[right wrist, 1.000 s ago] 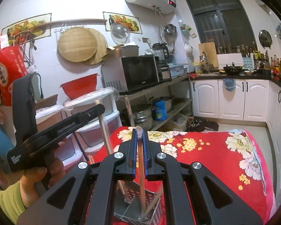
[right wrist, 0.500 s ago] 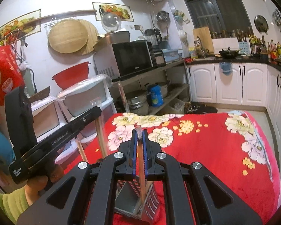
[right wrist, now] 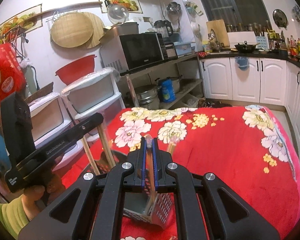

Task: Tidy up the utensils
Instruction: 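Lower the left gripper's chopsticks into the caddy and open it while the right gripper releases its pair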

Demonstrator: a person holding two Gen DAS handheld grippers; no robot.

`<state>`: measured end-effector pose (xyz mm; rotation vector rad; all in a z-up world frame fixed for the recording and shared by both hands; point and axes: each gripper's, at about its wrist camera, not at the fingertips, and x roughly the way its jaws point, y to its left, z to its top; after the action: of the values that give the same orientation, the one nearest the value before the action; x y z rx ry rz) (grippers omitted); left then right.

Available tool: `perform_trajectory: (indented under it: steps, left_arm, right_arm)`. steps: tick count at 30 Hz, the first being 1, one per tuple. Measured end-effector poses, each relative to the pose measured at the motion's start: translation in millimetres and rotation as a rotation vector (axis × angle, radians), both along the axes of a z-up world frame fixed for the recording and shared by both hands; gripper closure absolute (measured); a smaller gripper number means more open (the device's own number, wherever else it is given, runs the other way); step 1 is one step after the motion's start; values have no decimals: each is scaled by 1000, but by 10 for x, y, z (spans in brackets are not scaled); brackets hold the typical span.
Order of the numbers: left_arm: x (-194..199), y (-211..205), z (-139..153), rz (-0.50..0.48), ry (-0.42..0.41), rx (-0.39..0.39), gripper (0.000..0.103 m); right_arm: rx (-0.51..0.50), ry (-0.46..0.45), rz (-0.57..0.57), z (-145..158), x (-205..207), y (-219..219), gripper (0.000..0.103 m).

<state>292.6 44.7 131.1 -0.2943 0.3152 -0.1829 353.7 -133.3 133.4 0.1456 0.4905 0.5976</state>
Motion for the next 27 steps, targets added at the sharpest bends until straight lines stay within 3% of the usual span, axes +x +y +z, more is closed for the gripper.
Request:
perform_trajectory:
  steps: [15, 27]
  left_arm:
    - [-119, 126, -108, -13, 54, -4, 99]
    - [-171, 235, -150, -38, 95, -27, 99]
  right_arm:
    - [-10, 13, -13, -35, -132, 9, 96]
    - [-23, 23, -34, -18, -227, -52, 83]
